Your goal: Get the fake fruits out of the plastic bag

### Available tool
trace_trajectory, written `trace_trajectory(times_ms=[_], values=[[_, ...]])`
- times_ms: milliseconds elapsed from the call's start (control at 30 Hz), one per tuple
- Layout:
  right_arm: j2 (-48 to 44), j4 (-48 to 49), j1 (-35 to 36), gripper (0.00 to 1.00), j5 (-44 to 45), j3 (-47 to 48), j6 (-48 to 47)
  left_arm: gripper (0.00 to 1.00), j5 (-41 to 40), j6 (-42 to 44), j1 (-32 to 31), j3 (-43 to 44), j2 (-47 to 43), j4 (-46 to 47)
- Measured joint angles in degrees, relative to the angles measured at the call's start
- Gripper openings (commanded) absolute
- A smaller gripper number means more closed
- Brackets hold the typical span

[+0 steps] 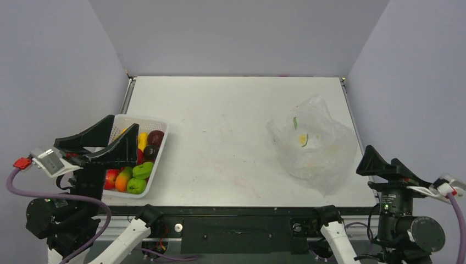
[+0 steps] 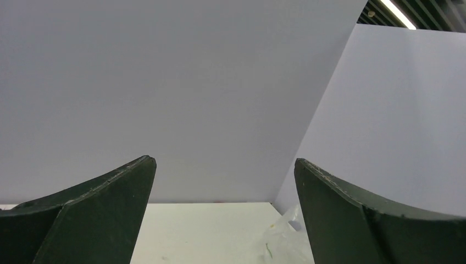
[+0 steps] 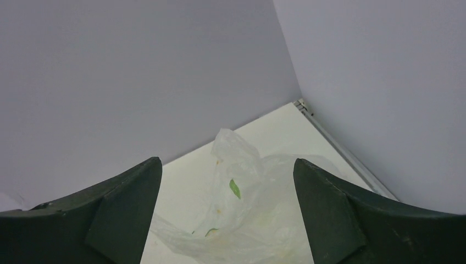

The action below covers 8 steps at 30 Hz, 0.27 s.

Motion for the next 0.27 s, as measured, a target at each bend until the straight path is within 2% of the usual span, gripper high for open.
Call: trace_trajectory(times_ms=[267], values=[[-2.8, 0.0, 0.0, 0.86, 6.5, 2.5, -1.4, 0.97, -4.3, 3.0, 0.0, 0.1, -2.5, -0.3]])
